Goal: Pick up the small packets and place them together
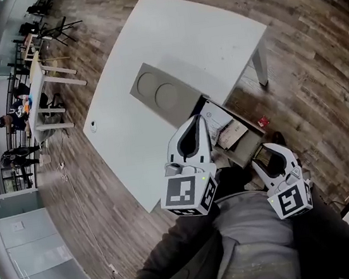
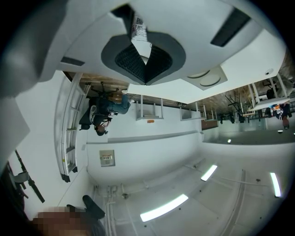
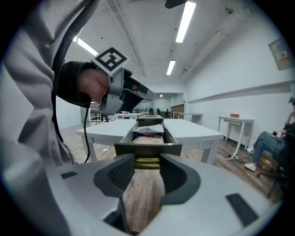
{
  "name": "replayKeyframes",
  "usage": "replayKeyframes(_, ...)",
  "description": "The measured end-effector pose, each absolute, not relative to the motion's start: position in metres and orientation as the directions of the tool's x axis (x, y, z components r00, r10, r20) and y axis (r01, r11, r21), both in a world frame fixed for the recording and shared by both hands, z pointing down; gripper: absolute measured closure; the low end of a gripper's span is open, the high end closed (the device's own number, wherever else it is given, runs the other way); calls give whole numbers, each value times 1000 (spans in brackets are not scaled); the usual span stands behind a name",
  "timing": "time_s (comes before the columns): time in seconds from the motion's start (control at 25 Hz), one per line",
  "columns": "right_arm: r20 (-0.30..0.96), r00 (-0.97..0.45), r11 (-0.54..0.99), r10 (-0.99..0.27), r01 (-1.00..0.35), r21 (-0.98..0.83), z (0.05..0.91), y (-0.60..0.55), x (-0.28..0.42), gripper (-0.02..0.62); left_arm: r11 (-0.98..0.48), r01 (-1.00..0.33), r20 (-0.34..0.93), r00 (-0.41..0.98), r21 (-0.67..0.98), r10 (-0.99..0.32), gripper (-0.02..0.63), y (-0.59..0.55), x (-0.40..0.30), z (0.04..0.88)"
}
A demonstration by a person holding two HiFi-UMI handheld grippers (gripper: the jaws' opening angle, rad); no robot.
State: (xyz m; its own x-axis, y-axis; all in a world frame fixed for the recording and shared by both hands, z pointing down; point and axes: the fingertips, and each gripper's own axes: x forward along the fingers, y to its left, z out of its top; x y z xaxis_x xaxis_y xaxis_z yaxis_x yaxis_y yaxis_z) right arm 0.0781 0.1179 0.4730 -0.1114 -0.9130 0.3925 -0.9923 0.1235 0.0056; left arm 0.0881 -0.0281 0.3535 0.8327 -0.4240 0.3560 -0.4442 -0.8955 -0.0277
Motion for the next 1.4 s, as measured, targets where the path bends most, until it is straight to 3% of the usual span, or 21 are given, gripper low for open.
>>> replayKeyframes(0.4, 340, -223, 210, -914, -975, -78, 446, 123, 81, 397, -881, -474, 340, 826, -13, -449, 603, -35, 86, 345)
replayKeyframes(0.84, 296, -327, 369, -897, -924, 98, 348, 52, 89, 397, -806, -591, 200, 795, 44, -572, 603, -55, 63, 276)
replayKeyframes(1.08, 435, -442, 565, -784, -799, 207, 370, 24, 61, 397, -747, -660, 151, 749, 80, -646, 603, -56, 44, 271)
replayKeyframes(1.4, 600, -440, 678, -668, -692, 247, 411, 20, 49, 397, -696, -709, 161, 704, 113, -691, 603, -51, 24, 283)
